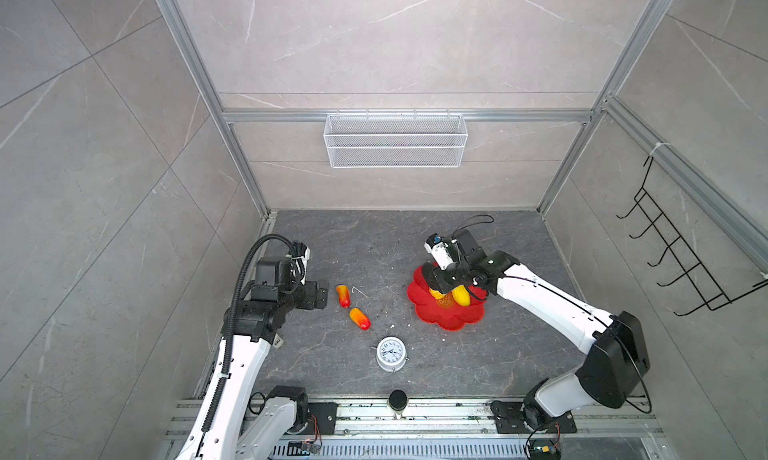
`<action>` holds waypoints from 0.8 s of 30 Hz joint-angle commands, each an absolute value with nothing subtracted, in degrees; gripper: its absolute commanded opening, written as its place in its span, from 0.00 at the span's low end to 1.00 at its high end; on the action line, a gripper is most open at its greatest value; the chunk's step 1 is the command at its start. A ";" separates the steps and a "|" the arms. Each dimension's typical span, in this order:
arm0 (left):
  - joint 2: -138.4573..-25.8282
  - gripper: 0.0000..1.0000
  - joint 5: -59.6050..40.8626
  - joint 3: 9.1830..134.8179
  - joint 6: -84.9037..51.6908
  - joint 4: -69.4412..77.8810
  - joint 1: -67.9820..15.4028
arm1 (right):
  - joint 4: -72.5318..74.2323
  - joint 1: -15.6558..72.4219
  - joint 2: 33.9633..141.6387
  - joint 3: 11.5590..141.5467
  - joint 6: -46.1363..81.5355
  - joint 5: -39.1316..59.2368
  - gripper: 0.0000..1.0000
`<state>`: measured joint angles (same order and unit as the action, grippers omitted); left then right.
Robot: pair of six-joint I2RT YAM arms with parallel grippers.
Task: Place and organize the fake fruits in the fruit bowl
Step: 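Lower the avocado into the red bowl and open the right gripper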
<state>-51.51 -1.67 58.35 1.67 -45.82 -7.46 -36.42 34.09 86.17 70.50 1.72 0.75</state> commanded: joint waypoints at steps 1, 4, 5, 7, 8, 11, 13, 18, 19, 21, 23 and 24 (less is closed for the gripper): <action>-52.07 1.00 -2.49 58.75 1.41 -44.74 -7.21 | -40.91 32.80 83.93 66.17 3.08 -1.05 0.30; -52.37 1.00 -2.55 58.75 1.42 -44.76 -7.21 | -41.14 32.36 82.82 63.15 4.10 -0.97 0.30; -52.49 1.00 -2.55 58.78 1.43 -44.81 -7.16 | -41.31 32.34 82.79 62.61 4.26 -1.10 0.30; -52.69 1.00 -2.61 58.72 1.51 -44.77 -7.21 | -41.42 32.31 83.04 61.66 4.66 -1.14 0.30; -52.82 1.00 -2.64 58.78 1.53 -44.82 -7.21 | -41.33 32.13 83.42 61.28 4.80 -1.14 0.30; -52.91 1.00 -2.55 58.79 1.60 -44.81 -7.21 | -41.12 32.22 84.91 60.49 4.77 -1.23 0.30; -52.97 1.00 -2.55 58.75 1.51 -44.82 -7.16 | -40.82 32.04 85.89 60.16 4.69 -1.67 0.30; -52.80 1.00 -2.37 58.66 1.71 -44.86 -7.21 | -40.23 31.90 87.67 59.68 4.81 -1.10 0.31; -52.82 1.00 -2.24 58.55 1.65 -44.85 -7.21 | -40.03 31.86 88.01 59.43 4.88 -1.06 0.32; -52.82 1.00 -2.20 58.61 1.79 -44.84 -7.21 | -39.65 31.91 88.41 59.13 4.97 -1.51 0.33; -52.92 1.00 -2.13 58.60 1.76 -44.97 -7.21 | -39.41 31.91 88.84 59.32 4.87 -2.26 0.36; -53.00 1.00 -2.12 58.59 1.77 -44.93 -7.21 | -39.30 31.85 88.94 59.59 4.79 -2.45 0.38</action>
